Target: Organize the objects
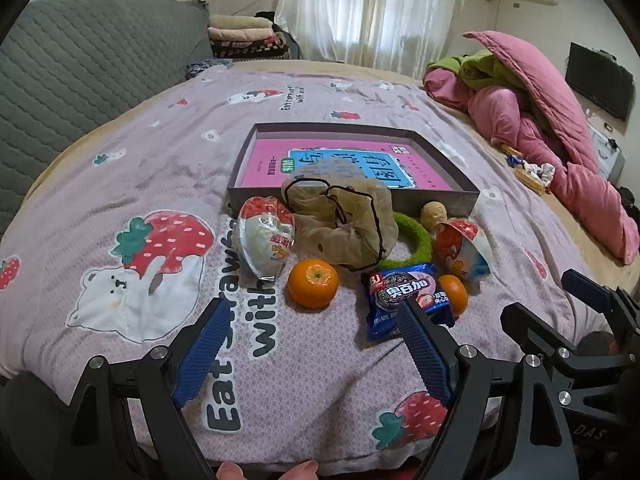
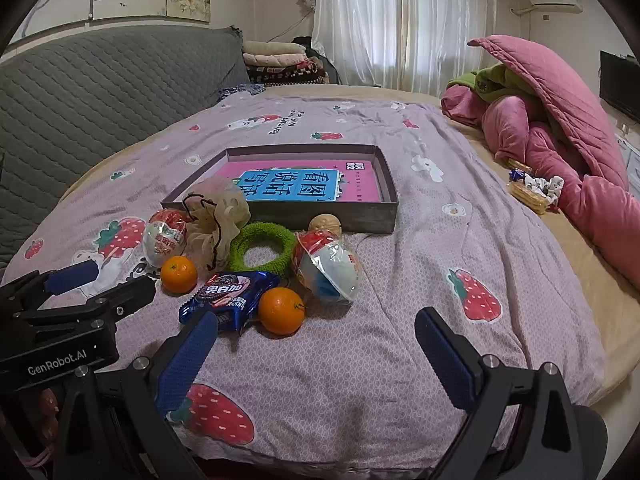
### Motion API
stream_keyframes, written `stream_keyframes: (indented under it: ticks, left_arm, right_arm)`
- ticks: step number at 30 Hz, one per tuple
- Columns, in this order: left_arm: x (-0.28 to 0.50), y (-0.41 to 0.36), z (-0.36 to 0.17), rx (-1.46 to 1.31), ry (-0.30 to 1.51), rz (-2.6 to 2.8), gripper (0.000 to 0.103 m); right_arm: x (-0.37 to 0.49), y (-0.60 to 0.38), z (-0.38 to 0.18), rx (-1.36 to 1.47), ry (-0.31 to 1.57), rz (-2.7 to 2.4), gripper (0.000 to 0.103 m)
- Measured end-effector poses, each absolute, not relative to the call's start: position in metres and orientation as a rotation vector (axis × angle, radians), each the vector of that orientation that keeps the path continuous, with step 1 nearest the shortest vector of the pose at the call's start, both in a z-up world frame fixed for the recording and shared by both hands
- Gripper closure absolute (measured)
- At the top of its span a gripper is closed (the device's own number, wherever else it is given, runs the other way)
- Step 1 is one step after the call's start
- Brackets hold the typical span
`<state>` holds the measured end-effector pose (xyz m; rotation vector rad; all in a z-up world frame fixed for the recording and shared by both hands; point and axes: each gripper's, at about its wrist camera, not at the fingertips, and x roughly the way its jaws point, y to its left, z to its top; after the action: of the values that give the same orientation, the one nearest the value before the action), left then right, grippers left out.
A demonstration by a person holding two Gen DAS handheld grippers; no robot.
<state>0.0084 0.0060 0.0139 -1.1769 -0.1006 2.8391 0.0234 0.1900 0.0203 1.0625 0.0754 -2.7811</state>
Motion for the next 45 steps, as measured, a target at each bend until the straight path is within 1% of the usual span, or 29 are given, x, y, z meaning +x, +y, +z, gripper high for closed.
stream_keyframes:
  ticks: [23,45]
  left_arm:
    - [0.0111,0.0102,0.0169,-1.157,-0.072,2.841,0.017]
    - [0.0131,0.0035,0.0149,-1.179,-0.104,2.839,0.017]
  right_arm:
    - [0.0268,0.1948,0.0263,1.036,0.055,-2.808,0.003]
    - [0.0289,0.1969,0.0275,1.027,0.055,-2.808,0.003]
